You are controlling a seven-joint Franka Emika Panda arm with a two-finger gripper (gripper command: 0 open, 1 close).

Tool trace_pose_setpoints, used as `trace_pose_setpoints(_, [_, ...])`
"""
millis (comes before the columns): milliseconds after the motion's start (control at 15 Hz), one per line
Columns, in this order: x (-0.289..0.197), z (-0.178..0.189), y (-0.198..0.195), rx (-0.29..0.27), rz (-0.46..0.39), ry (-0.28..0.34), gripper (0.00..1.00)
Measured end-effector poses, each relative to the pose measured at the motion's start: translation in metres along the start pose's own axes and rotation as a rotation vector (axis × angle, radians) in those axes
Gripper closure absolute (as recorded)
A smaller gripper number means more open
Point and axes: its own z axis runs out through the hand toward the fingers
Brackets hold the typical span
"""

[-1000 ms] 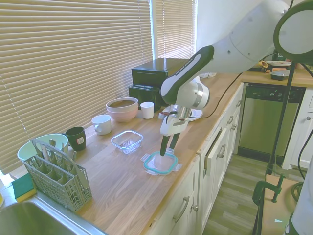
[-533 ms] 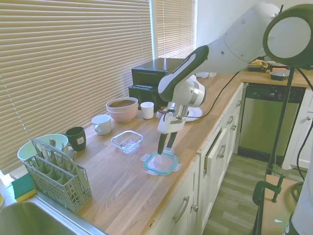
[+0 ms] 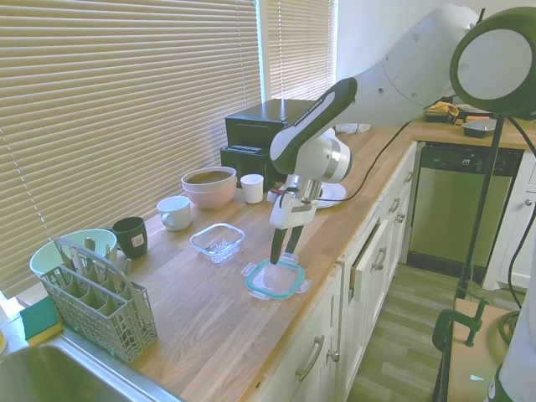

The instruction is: Cover the lid of the food container

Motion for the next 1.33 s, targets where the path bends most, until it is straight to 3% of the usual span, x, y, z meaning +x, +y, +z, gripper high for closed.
trace_pose_setpoints(267, [-0.0039,0.0018,-0.0040,-0.021,-0.001,-0.015,0.00])
trace_pose_setpoints(333, [-0.0044,0.0020,-0.0047,-0.024,0.002,-0.017,1.00])
trace_pose_setpoints(1333, [-0.0097,0.0090,-0.0012,-0.044,0.033,-0.031,1.00])
